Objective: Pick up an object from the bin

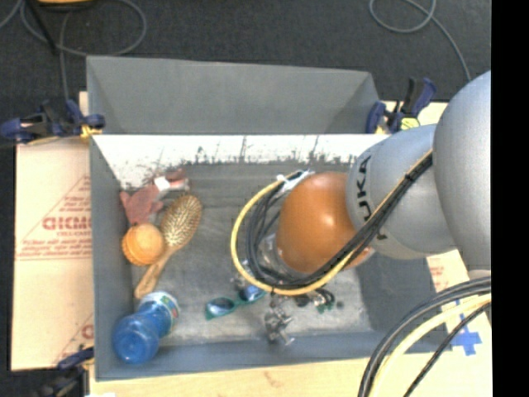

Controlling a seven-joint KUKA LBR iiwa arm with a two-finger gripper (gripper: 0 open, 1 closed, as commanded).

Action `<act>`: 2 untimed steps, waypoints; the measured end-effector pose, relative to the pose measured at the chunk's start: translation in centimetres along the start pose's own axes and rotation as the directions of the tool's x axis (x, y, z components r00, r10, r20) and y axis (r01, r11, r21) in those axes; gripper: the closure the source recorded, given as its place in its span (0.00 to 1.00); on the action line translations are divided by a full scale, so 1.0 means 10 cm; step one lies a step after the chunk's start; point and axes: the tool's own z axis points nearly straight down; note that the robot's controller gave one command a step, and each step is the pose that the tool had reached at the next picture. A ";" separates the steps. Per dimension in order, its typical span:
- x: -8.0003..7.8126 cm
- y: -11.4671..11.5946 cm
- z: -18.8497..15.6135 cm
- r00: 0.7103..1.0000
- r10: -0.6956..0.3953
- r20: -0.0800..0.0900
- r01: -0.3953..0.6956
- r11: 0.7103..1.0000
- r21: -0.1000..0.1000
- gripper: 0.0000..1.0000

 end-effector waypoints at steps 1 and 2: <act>0.01 -0.01 0.12 1.000 0.009 0.007 -0.009 1.000 0.001 0.00; -0.35 0.34 0.13 0.985 -0.171 -0.001 0.171 0.985 0.001 1.00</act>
Offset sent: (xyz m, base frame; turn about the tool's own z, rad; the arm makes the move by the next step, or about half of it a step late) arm 0.0123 0.0471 -0.0147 -0.1750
